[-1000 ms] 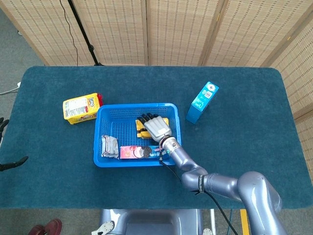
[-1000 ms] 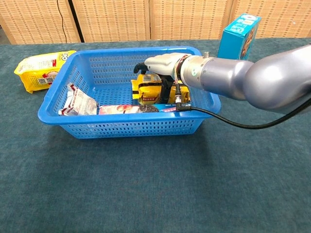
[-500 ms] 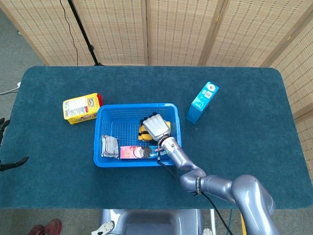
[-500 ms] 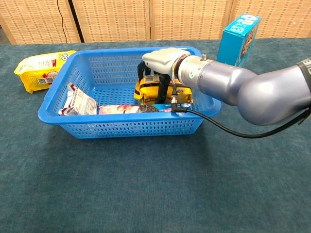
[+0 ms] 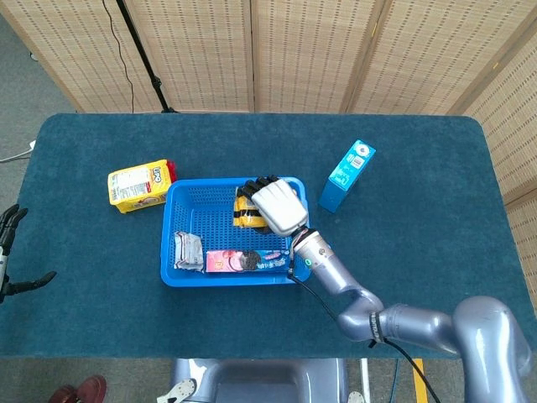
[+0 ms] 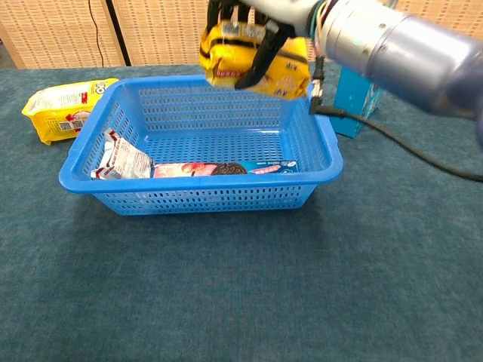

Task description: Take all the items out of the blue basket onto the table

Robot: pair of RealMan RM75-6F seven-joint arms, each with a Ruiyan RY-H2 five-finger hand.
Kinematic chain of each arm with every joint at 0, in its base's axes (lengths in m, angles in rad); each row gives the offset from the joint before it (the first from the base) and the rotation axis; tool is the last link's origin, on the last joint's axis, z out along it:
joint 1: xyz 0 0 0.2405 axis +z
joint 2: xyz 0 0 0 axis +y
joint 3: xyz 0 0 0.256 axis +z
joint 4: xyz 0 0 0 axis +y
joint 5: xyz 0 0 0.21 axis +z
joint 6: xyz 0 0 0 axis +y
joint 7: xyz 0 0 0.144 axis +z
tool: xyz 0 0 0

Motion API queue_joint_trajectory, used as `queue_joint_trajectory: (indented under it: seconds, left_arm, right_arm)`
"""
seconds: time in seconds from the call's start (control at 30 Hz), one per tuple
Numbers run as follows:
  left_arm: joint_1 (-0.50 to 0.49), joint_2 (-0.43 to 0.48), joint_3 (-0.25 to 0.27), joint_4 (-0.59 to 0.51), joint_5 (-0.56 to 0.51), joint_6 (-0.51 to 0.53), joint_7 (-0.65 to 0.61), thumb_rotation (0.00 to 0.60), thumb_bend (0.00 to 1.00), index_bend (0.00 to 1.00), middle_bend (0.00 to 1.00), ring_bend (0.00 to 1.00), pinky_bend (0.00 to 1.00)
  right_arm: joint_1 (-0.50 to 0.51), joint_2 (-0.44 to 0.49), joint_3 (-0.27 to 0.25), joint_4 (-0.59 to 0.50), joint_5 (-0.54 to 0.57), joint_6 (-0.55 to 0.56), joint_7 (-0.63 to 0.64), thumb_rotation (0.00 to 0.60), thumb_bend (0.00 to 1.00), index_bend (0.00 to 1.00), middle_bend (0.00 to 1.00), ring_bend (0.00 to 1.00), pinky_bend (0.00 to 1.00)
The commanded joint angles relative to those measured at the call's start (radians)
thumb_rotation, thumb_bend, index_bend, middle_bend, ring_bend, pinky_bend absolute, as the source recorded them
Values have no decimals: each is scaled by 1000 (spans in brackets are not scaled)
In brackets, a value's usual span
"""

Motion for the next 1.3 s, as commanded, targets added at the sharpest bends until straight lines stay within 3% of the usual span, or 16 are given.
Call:
queue_joint_trajectory:
  seconds: [0.03,0.3,0.6,0.67,0.77,0.87,0.97,1.3]
  left_arm:
    - [-4,-1,6,-3,12,-6,2,600,11,0,0,0,0]
    - [-5,-1,13,-12,25,-6,11,600,10,0,0,0,0]
    - [-5,-5,17,-20,29,-5,30,600,10,0,0,0,0]
    - [-6,-5,18,-21,29,-5,31,600,10,0,0,0,0]
    - [-5,-5,18,-22,28,-4,32,600,11,0,0,0,0]
    - [-5,-6,18,-22,27,-4,34,600,11,0,0,0,0]
    - [-6,-7,19,-23,26,-7,36,600,11,0,0,0,0]
    - [-10,-12,21,-25,25,-12,50,600,11,0,0,0,0]
  right_arm:
    - [-109,228,21,-212,-72,117,-37,600,0,495,572,546,575]
    - [-227,380,-93,-299,-132,105,-10,600,0,481,570,546,575]
    - [-299,370,-190,-170,-204,74,52,600,0,452,541,522,557]
    - [-298,385,-208,-154,-185,9,68,600,0,358,425,392,451]
    - [-292,415,-222,-149,-151,-74,66,600,0,139,132,71,189]
    - [-293,438,-223,-159,-131,-111,65,600,0,21,4,0,68]
    - [-302,467,-201,-194,-117,-100,81,600,0,0,0,0,16]
    - [-251,555,-58,-390,-77,-107,167,600,0,0,0,0,2]
